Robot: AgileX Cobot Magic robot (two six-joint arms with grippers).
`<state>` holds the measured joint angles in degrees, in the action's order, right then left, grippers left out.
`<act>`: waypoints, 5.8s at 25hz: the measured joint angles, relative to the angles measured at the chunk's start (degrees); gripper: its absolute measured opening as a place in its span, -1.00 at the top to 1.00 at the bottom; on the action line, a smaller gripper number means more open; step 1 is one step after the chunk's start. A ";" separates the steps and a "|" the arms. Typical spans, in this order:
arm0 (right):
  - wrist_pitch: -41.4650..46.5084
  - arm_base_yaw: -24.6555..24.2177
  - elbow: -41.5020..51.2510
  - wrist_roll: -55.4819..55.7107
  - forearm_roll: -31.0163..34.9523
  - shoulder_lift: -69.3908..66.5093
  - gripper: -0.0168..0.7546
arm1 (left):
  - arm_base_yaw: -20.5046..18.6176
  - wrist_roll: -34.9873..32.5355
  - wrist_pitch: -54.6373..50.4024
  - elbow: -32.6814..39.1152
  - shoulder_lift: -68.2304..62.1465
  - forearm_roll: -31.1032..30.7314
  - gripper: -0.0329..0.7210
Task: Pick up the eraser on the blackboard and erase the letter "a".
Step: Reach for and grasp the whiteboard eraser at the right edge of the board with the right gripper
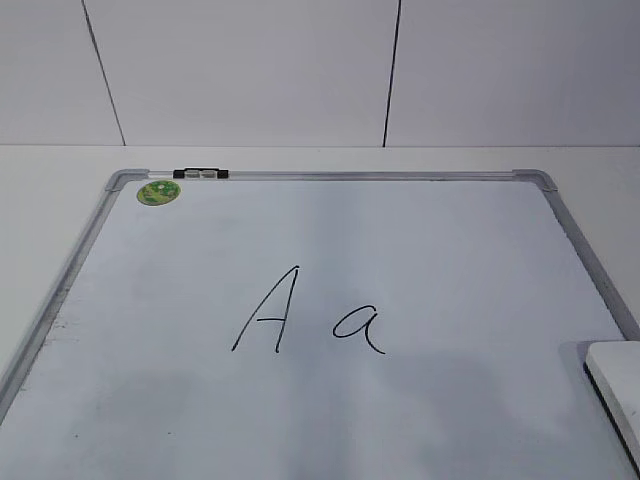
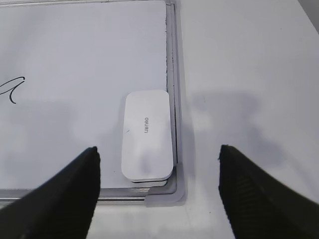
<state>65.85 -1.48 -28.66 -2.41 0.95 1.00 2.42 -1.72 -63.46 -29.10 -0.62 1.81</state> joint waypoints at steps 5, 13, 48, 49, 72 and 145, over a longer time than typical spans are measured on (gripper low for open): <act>0.00 0.00 0.00 0.00 0.00 0.00 -0.58 | 0.00 0.00 0.00 0.00 0.00 0.00 0.29; 0.00 0.00 0.00 0.00 0.00 0.00 -0.58 | 0.00 0.00 0.00 0.00 0.00 0.00 0.29; -3.44 0.74 -14.91 -1.35 3.67 -37.05 -0.58 | 0.00 0.00 0.00 0.00 0.00 0.00 0.29; -3.32 0.94 -14.91 -1.35 4.28 -37.88 -0.58 | 0.00 0.00 0.00 0.00 0.00 0.00 0.29; 0.94 4.10 -14.91 -0.07 5.38 -51.97 -0.58 | 0.00 0.00 0.00 0.00 0.00 0.00 0.29; -7.87 11.10 -15.48 12.02 -4.27 -79.02 -0.80 | 0.00 0.00 0.00 0.00 0.00 0.09 0.29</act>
<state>57.99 9.61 -44.14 9.61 -3.32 -78.02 2.42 -1.72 -63.46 -29.10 -0.62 1.90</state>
